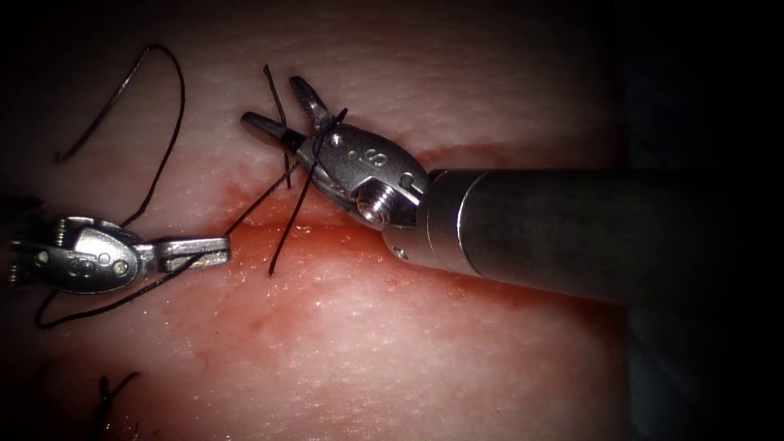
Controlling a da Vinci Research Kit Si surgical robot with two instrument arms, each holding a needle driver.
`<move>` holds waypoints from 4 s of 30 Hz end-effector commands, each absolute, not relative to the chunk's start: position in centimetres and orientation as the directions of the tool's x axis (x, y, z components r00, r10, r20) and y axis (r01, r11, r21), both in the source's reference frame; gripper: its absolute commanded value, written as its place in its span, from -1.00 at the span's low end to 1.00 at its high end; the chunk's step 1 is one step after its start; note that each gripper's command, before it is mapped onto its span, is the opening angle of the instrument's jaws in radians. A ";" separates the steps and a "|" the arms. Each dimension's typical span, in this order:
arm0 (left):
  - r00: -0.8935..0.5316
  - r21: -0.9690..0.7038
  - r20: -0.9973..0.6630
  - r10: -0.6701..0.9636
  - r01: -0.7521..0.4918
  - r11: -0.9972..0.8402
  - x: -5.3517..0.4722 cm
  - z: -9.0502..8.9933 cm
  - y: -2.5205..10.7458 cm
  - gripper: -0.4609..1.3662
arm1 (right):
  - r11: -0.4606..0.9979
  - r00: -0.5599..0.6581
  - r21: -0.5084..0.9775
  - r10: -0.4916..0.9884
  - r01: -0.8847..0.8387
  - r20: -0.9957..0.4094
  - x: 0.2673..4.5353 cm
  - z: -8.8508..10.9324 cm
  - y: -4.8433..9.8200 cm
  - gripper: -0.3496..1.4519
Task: Wound Closure
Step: Loop the suture two times around the right gripper counter-clockwise
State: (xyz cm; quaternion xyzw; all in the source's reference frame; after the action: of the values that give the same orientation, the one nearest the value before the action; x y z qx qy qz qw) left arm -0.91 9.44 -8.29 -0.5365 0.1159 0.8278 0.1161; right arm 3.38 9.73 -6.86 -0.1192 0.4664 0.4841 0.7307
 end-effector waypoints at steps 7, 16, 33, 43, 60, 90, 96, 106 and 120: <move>-0.395 0.061 -0.916 0.074 -0.316 -0.947 -0.91 -8.3 9.4 -0.88 | 0.508 0.101 0.273 0.593 -0.817 -0.799 3.37 -6.9 9.7 0.08; -0.394 0.062 -0.917 0.064 -0.299 -0.952 -0.94 -8.4 9.5 -0.88 | 0.560 0.126 0.320 0.616 -0.764 -0.778 3.46 -6.8 9.7 0.12; -0.376 0.056 -0.926 0.040 -0.241 -0.969 -1.00 -8.6 9.7 -0.88 | 0.680 0.219 0.386 0.626 -0.624 -0.748 3.67 -6.7 9.6 0.12; -0.358 0.037 -0.933 0.043 -0.213 -0.976 -1.01 -8.7 9.8 -0.88 | 0.749 0.234 0.461 0.613 -0.477 -0.754 3.70 -6.8 9.6 0.11; -0.315 0.012 -0.948 0.034 -0.143 -0.990 -1.03 -8.8 10.0 -0.88 | 0.806 0.261 0.519 0.587 -0.286 -0.767 3.68 -6.8 9.5 0.10; -0.305 -0.020 -0.950 0.069 -0.160 -0.987 -1.16 -8.6 10.7 -0.88 | 0.817 0.197 0.576 0.561 0.023 -0.804 3.68 -6.8 9.2 -0.52; -0.306 -0.001 -0.951 0.051 -0.162 -0.987 -1.09 -8.4 10.6 -0.88 | 0.815 0.148 0.579 0.568 0.037 -0.809 3.64 -6.8 9.2 -0.50; -0.307 -0.011 -0.949 0.067 -0.178 -0.984 -1.00 -8.2 10.5 -0.88 | 0.801 -0.016 0.593 0.596 0.076 -0.803 3.62 -6.9 9.2 -0.51; -0.322 -0.023 -0.943 0.082 -0.184 -0.983 -0.98 -8.0 10.3 -0.88 | 0.786 -0.220 0.611 0.616 0.097 -0.757 3.45 -7.0 9.3 -0.51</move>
State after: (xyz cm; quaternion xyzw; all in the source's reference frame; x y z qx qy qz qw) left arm -0.97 10.28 -7.97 -0.5769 0.0459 0.8112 0.0837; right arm 3.43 9.34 -7.02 0.2368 0.7489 0.2246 0.5768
